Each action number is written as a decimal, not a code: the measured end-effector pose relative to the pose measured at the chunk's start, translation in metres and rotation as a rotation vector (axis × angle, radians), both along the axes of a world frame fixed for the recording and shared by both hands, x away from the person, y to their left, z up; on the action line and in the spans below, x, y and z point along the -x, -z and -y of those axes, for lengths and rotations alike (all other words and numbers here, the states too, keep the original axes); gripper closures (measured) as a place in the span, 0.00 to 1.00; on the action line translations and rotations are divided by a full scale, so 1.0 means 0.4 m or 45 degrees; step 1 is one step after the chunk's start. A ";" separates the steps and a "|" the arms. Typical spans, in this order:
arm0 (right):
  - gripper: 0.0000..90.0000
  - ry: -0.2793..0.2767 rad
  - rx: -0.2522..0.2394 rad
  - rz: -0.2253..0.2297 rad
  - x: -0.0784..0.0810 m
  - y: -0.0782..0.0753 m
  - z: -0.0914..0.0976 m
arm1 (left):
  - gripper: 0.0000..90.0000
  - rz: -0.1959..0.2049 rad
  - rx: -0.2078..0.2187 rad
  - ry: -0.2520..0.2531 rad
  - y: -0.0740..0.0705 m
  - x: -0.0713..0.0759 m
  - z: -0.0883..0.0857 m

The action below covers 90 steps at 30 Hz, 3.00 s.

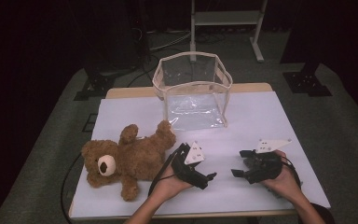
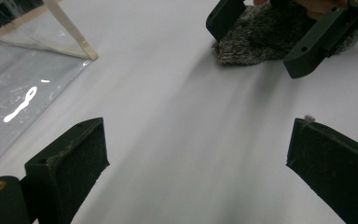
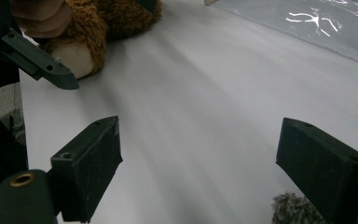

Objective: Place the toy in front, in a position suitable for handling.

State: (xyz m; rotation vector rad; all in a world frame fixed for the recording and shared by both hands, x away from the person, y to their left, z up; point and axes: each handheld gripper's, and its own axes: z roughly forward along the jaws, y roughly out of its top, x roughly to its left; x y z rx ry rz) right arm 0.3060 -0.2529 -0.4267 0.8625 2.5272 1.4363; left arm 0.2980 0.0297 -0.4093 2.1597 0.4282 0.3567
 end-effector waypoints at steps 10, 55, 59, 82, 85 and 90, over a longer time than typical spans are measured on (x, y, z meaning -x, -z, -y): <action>0.14 -0.001 -0.002 0.000 -0.001 0.003 0.006 | 0.07 0.030 -0.017 0.057 -0.012 0.011 0.000; 0.14 -0.052 0.032 0.005 0.020 0.000 -0.030 | 0.29 0.184 -0.039 -0.052 -0.242 -0.047 -0.423; 0.14 -0.052 0.031 0.005 0.020 -0.001 -0.029 | 0.30 0.183 -0.052 -0.090 -0.240 -0.060 -0.457; 0.14 -0.118 0.033 -0.024 0.022 0.003 -0.061 | 0.40 0.092 -0.078 -0.124 -0.189 -0.126 -0.572; 0.14 -0.139 0.030 -0.033 0.023 0.002 -0.072 | 0.43 0.054 -0.085 -0.124 -0.175 -0.135 -0.575; 0.14 -0.176 0.017 -0.046 0.026 0.002 -0.089 | 0.50 0.040 -0.088 -0.110 -0.169 -0.142 -0.575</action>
